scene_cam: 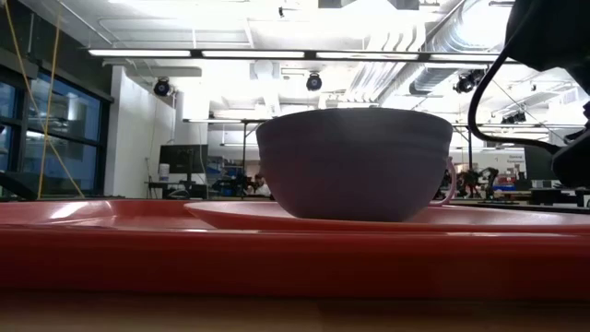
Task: Set up tray
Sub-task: Put the blue napkin into the pink serving tray
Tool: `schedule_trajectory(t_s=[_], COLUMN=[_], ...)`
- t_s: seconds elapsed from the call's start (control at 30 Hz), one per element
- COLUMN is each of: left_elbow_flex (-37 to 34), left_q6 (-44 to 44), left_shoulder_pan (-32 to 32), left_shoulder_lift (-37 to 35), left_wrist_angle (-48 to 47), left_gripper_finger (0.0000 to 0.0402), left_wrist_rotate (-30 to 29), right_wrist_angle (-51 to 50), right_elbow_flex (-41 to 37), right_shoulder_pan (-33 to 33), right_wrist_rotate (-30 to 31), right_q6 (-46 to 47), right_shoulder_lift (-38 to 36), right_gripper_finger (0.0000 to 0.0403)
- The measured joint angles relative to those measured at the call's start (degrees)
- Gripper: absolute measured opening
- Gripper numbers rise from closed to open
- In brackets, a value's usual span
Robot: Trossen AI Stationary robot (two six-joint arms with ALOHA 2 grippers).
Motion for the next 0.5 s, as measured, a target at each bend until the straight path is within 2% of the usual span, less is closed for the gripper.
schedule_trajectory(t_s=[0.33, 0.5], left_elbow_flex=[0.00, 0.00], left_q6=[0.00, 0.00], left_shoulder_pan=[-0.02, -0.01], left_shoulder_lift=[0.01, 0.01], left_wrist_angle=[0.01, 0.00], left_gripper_finger=[0.0273, 0.0273], left_wrist_rotate=[0.00, 0.00], right_wrist_angle=[0.88, 1.30], right_elbow_flex=[0.00, -0.02], right_shoulder_pan=[-0.02, 0.00], right_wrist_rotate=[0.52, 0.63], right_q6=[-0.73, -1.11], right_shoulder_lift=[0.00, 0.00], right_gripper_finger=[0.0051, 0.0012])
